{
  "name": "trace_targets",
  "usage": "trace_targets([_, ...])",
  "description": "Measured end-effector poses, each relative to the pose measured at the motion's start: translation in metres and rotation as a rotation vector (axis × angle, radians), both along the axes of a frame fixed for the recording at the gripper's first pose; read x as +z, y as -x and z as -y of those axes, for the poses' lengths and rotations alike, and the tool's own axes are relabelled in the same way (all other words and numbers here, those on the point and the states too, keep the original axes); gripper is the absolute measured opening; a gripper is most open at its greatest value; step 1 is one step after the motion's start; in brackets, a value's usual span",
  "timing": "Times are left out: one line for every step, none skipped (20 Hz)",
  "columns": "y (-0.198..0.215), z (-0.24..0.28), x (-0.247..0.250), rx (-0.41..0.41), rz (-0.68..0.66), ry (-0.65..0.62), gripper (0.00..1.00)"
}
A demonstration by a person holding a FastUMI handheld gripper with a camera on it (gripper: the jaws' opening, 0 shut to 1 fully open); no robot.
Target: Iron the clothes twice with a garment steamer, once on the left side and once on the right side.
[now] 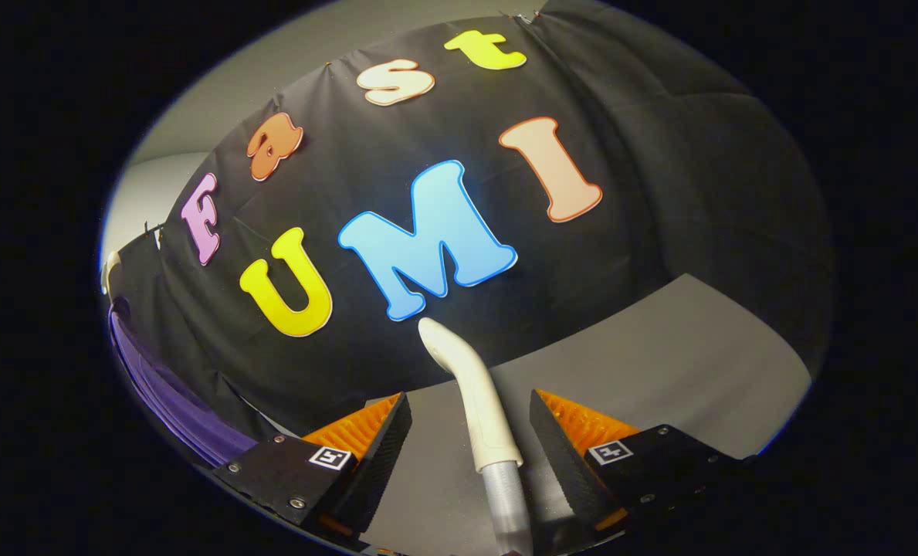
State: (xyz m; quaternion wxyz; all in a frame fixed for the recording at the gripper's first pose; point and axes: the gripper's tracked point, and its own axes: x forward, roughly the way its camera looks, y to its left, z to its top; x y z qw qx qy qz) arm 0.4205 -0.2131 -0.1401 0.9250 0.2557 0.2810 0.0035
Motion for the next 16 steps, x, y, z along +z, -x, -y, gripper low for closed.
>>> trace_targets([-0.002,-0.001,-0.006,0.015,-0.028,-0.041,0.95])
trace_targets([-0.005,-0.003,-0.013,0.030,-0.052,-0.088,0.95])
trace_targets([-0.008,-0.004,-0.017,0.037,-0.075,-0.132,0.95])
trace_targets([-0.008,-0.007,-0.022,0.057,-0.095,-0.163,0.95])
trace_targets([-0.008,-0.011,-0.027,0.079,-0.108,-0.180,0.94])
trace_targets([-0.010,-0.013,-0.031,0.097,-0.119,-0.194,0.94])
trace_targets([-0.012,-0.016,-0.033,0.113,-0.129,-0.224,0.94])
trace_targets([-0.013,-0.021,-0.034,0.130,-0.141,-0.266,0.94])
trace_targets([-0.014,-0.027,-0.034,0.151,-0.155,-0.307,0.93])
trace_targets([-0.016,-0.031,-0.037,0.167,-0.164,-0.326,0.93])
trace_targets([-0.018,-0.033,-0.044,0.178,-0.176,-0.336,0.93])
trace_targets([-0.018,-0.036,-0.049,0.185,-0.194,-0.346,0.91])
trace_targets([-0.019,-0.039,-0.053,0.197,-0.205,-0.365,0.89])
trace_targets([-0.021,-0.042,-0.056,0.202,-0.219,-0.384,0.87])
trace_targets([-0.021,-0.046,-0.058,0.217,-0.235,-0.412,0.84])
trace_targets([-0.019,-0.050,-0.059,0.229,-0.247,-0.440,0.82])
